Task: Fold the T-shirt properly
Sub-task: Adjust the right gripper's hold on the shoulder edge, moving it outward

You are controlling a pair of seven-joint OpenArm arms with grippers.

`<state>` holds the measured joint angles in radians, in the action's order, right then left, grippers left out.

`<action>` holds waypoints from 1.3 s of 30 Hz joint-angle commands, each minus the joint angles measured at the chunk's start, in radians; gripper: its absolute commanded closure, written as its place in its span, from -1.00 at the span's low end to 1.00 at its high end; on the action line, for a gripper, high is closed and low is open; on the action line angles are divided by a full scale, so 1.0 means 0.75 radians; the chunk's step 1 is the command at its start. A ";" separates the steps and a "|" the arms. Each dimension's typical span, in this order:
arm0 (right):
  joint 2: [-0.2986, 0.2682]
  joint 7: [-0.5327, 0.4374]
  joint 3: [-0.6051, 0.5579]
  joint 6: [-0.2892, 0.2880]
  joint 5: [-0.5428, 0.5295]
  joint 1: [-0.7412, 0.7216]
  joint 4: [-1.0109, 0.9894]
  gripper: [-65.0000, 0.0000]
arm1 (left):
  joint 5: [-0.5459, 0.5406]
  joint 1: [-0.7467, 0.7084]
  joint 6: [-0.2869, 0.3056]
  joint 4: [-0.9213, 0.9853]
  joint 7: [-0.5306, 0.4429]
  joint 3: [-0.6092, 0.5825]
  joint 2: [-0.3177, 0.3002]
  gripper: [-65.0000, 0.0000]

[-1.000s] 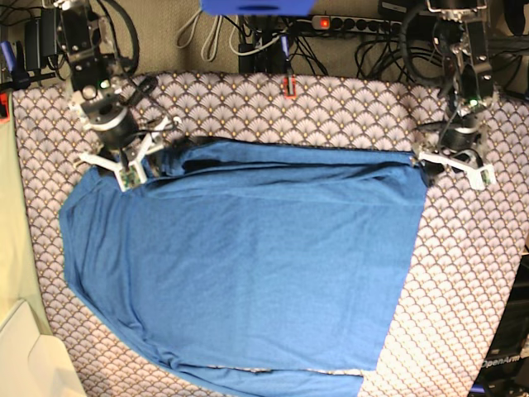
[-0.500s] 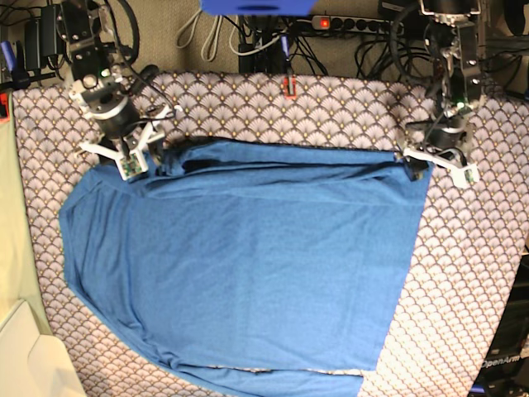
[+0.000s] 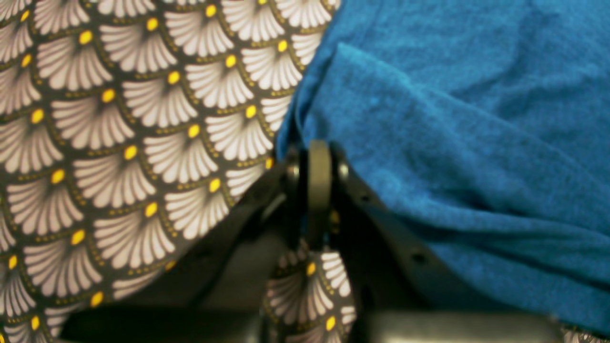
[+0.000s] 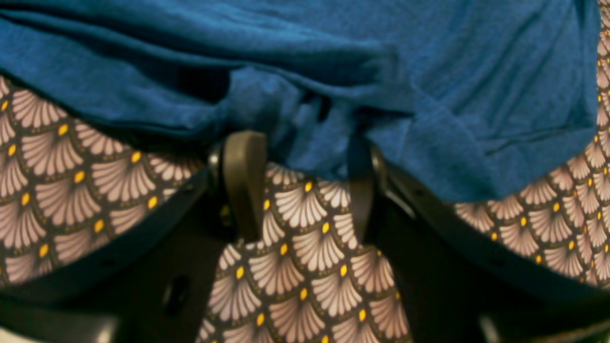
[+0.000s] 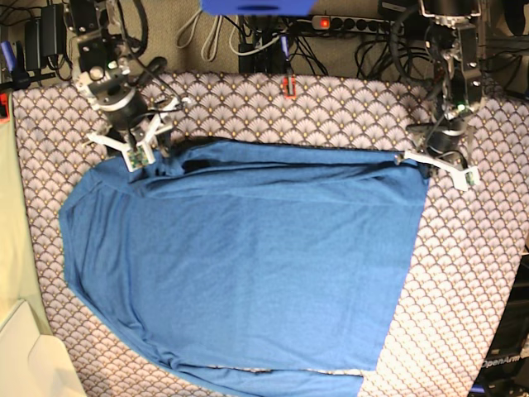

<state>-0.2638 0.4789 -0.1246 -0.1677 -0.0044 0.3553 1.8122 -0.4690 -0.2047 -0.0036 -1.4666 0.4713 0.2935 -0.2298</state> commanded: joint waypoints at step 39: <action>0.081 -0.030 -0.044 0.006 -0.003 -0.113 -0.114 0.11 | -0.008 0.010 0.002 -0.038 -0.016 0.011 -0.016 0.99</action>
<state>-0.1989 0.4797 -0.1604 -0.1677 -0.0048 0.2790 1.7096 -0.4690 -0.2066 -0.0040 -1.4750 0.4755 0.2989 -0.2302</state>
